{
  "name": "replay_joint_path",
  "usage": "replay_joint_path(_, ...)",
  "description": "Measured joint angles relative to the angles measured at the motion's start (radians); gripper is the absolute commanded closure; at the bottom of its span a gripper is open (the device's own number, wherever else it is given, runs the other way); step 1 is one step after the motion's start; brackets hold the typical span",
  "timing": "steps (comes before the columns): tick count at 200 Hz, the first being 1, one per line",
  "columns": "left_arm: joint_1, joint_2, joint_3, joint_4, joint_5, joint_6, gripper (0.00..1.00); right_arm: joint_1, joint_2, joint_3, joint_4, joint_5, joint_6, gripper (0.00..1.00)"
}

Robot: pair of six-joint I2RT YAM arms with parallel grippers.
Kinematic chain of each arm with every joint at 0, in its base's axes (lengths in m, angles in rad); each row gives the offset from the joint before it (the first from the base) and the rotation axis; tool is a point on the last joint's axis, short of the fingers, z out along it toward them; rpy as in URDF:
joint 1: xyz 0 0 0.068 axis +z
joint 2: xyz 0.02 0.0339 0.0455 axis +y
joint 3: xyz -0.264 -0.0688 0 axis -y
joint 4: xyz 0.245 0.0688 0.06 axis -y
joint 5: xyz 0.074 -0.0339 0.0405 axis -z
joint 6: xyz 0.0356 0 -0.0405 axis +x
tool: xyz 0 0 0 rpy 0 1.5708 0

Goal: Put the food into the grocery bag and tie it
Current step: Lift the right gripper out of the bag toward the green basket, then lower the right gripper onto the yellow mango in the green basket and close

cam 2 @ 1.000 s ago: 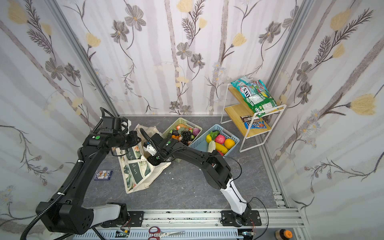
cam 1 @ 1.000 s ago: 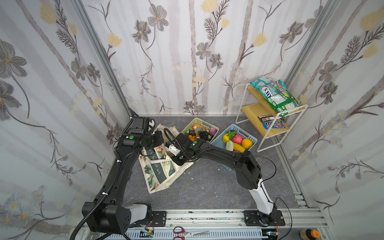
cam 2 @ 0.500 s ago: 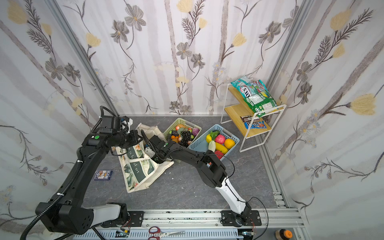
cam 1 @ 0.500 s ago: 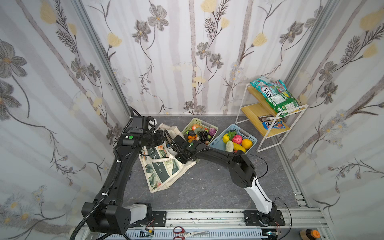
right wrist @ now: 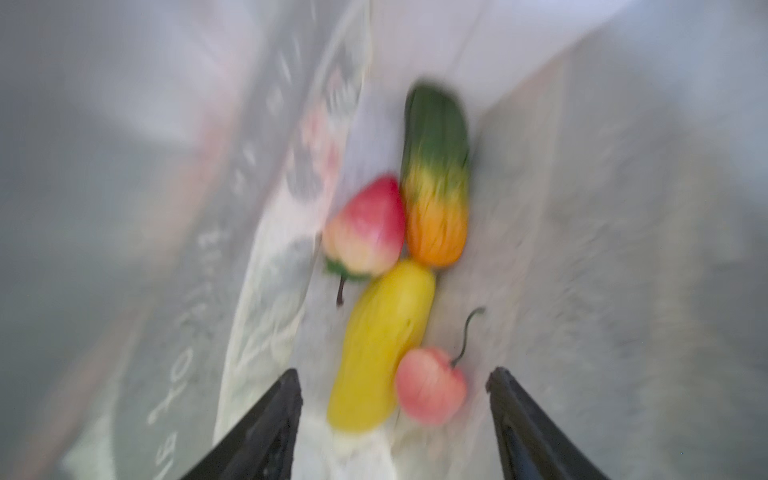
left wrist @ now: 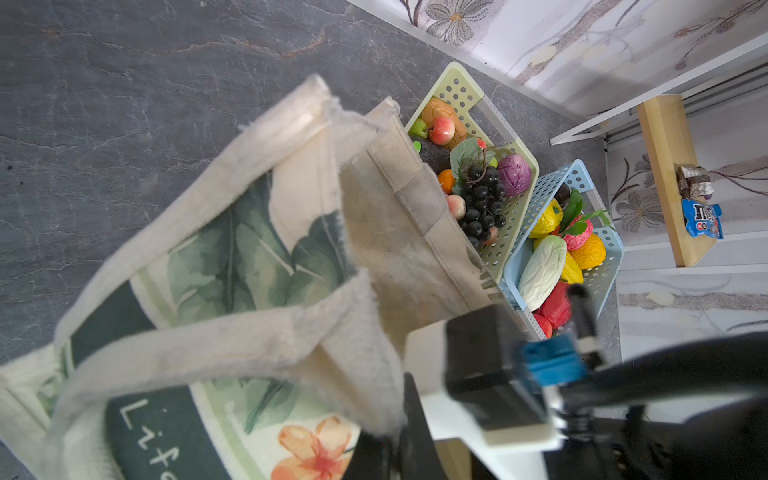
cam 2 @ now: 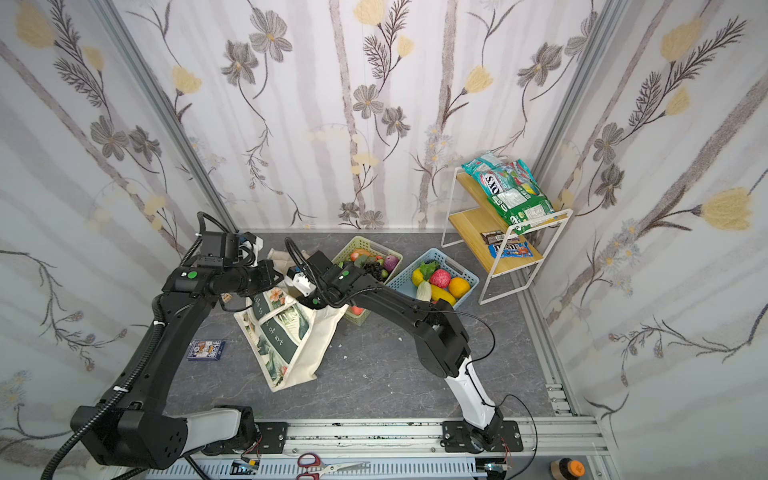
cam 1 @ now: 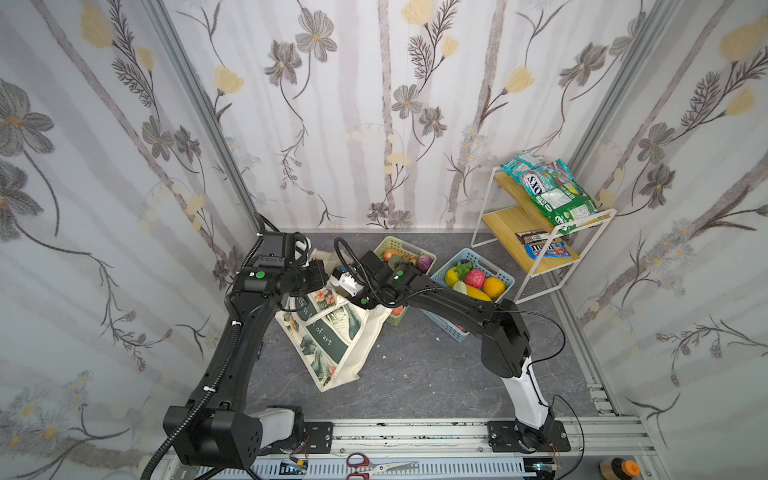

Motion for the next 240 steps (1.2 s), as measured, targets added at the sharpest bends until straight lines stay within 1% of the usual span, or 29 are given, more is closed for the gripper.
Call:
replay_joint_path(30, 0.017, -0.024, -0.024, 0.006, 0.000, 0.015, 1.00, -0.037, -0.076, 0.004, -0.005, 0.005, 0.000, 0.28)
replay_joint_path(70, 0.039, -0.040, -0.053, 0.022, 0.003, 0.022, 1.00, -0.082, -0.127, 0.009, -0.006, 0.018, 0.000, 0.28)
replay_joint_path(109, 0.067, -0.067, -0.081, 0.029, 0.007, 0.049, 1.00, -0.124, -0.180, -0.015, -0.011, 0.143, 0.000, 0.28)
replay_joint_path(131, 0.081, -0.080, -0.102, 0.050, 0.011, 0.071, 1.00, -0.165, -0.182, -0.051, -0.016, 0.256, 0.003, 0.27)
replay_joint_path(146, 0.092, -0.090, -0.117, 0.064, 0.018, 0.078, 1.00, -0.186, -0.174, -0.061, -0.027, 0.323, 0.009, 0.27)
replay_joint_path(162, 0.107, -0.100, -0.131, 0.078, 0.028, 0.086, 1.00, -0.191, -0.151, -0.058, -0.024, 0.370, 0.006, 0.26)
replay_joint_path(191, 0.132, -0.114, -0.148, 0.091, 0.046, 0.096, 1.00, -0.201, -0.068, -0.029, -0.031, 0.451, -0.018, 0.25)
replay_joint_path(217, 0.140, -0.116, -0.153, 0.101, 0.061, 0.096, 1.00, -0.208, 0.009, 0.022, -0.051, 0.494, -0.034, 0.26)
replay_joint_path(240, 0.141, -0.120, -0.155, 0.106, 0.064, 0.096, 1.00, -0.208, 0.056, 0.042, -0.072, 0.503, -0.034, 0.26)
